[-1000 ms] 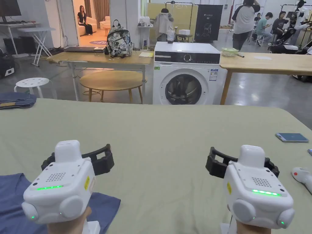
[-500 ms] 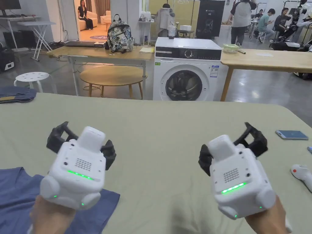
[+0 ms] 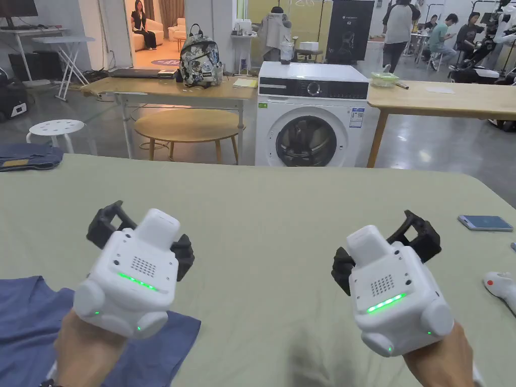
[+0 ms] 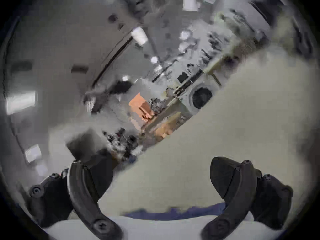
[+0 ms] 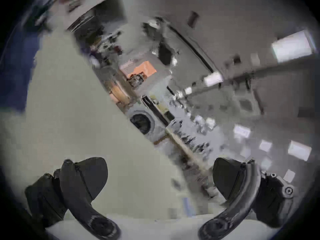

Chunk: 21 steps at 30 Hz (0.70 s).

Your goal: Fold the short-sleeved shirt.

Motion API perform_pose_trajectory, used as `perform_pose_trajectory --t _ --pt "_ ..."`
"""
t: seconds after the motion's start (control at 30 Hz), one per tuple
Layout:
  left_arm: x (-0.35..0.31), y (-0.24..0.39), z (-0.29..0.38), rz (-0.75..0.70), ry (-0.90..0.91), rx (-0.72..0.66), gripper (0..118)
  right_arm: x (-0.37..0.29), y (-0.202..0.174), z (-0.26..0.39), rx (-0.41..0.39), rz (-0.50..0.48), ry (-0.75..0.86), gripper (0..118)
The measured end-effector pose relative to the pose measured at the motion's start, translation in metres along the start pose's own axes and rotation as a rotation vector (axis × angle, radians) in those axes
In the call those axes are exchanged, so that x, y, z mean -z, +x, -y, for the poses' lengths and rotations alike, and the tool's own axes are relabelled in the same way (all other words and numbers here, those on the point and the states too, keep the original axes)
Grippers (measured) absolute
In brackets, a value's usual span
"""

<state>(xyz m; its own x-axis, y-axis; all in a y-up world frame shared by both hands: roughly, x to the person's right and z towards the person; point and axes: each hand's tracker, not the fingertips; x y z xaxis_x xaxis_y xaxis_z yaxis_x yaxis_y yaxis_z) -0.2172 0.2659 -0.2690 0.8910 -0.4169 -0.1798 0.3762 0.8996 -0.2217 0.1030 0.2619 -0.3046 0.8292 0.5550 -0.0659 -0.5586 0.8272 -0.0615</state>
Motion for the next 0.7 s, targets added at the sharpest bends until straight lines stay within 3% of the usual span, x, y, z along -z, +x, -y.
perform_pose_trajectory --t 0.07,0.13,0.23,0.33,0.43,0.7 --pt "0.0 -0.014 0.002 0.013 0.005 -0.264 113 0.002 0.009 0.001 0.218 -0.027 -0.041 118" --pt "0.006 -0.025 0.008 0.044 0.02 -0.482 113 0.003 0.016 0.003 0.384 -0.041 -0.059 118" --pt "0.008 -0.036 0.015 0.065 0.079 -0.669 113 0.02 0.02 0.017 0.56 -0.06 -0.056 118" --pt "0.011 -0.035 0.015 0.02 0.128 -0.695 113 0.028 0.022 0.022 0.62 -0.042 -0.032 118" --pt "0.012 -0.034 0.01 0.032 0.14 -0.674 113 0.028 0.019 0.025 0.623 -0.032 -0.012 118" --pt "0.017 -0.021 -0.008 0.016 0.107 -0.422 113 0.029 0.011 0.015 0.576 -0.01 0.027 118"
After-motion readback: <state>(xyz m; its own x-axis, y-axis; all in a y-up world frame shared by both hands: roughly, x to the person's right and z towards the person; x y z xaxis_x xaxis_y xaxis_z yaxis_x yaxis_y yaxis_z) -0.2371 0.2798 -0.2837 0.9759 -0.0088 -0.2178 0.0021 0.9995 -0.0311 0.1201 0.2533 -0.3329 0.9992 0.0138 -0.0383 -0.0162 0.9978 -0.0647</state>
